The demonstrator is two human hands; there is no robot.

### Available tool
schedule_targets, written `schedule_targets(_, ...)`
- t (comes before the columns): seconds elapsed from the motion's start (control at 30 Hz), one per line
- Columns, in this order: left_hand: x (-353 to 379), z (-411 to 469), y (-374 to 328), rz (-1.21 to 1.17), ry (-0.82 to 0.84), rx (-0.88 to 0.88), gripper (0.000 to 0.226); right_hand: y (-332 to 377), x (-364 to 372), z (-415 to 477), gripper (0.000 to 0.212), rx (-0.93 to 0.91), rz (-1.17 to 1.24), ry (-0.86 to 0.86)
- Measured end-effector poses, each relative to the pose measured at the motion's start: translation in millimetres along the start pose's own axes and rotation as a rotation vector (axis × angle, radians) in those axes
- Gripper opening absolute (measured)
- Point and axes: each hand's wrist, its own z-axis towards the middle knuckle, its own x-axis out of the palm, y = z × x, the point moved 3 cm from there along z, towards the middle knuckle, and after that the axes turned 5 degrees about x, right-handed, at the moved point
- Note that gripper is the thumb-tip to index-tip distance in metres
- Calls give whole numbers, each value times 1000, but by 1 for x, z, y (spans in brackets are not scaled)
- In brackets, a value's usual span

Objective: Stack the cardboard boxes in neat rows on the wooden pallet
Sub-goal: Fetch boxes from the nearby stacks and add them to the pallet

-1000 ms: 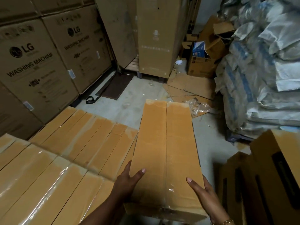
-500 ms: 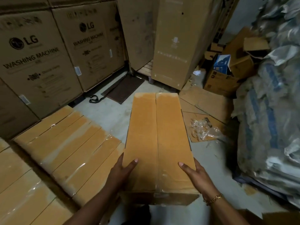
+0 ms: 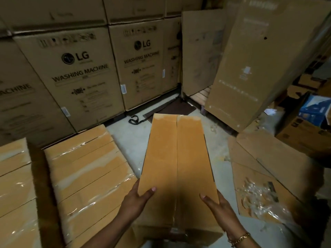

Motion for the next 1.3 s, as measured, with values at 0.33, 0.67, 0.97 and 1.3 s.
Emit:
schedule_targets(0.33,81,113,-58,-177,-287,-91,59,104,-72,195,82,-101,-205,269)
schedule_targets(0.67,85,165,-83,-336,-594,-210,107,224,-31,325,74,-228,-532,579)
schedule_targets(0.97,34,233,-68,-485,-841,-307,106,306,104,415,90,-257,-735,763)
schedule_targets(1.3,-69,335,-67,-567,-979,-433,113,421,266,499,52,-215,-896,882)
